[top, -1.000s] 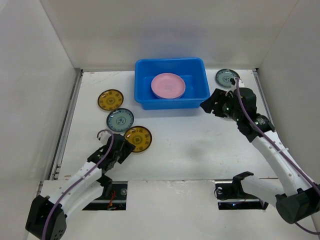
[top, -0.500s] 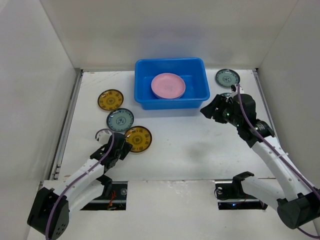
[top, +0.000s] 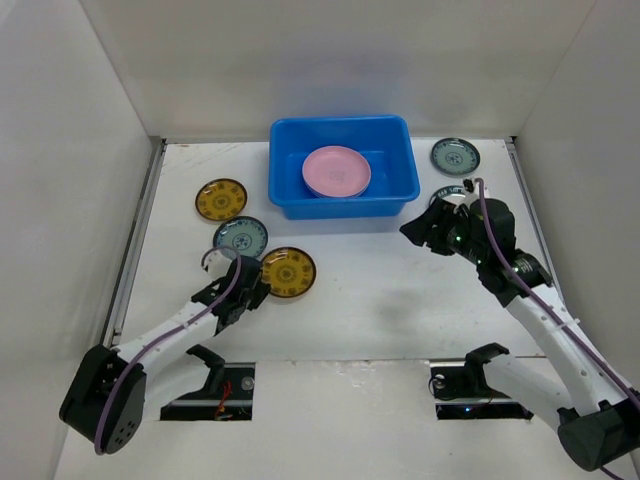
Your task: Place the plates into the plastic bin on the countertop
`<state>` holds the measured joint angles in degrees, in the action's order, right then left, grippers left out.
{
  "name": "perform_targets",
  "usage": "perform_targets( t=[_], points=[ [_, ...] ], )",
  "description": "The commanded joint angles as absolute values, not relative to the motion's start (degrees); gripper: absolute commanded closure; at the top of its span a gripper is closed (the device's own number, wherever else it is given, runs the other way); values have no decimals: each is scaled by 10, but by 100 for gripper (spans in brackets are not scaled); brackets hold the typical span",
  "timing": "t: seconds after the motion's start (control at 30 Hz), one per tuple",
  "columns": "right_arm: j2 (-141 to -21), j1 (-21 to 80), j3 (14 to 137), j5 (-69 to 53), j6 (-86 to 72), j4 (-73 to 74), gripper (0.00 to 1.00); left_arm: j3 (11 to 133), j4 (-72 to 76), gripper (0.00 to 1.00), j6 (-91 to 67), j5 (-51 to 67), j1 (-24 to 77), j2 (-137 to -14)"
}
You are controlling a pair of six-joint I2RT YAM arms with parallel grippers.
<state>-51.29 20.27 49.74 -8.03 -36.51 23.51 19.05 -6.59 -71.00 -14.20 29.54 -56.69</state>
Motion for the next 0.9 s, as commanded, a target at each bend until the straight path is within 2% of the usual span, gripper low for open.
perform_targets(
  t=[0.0,0.23,0.47,0.63,0.87],
  points=[
    [-495,193,490,-96,-369,207,33,253,-126,100,-680,-155,324,-566],
    [-488,161,478,-92,-381,210,33,436,-256,100,-617,-227,406,-556],
    [-485,117,470,-90,-402,219,33,683,-365,100,-516,-222,439,-579],
    [-480,89,450,-69,-417,213,33,818,-351,99,-415,-148,386,-647],
    [-481,36,417,-55,-446,204,32,888,-207,98,-371,-16,275,-817]
  ],
)
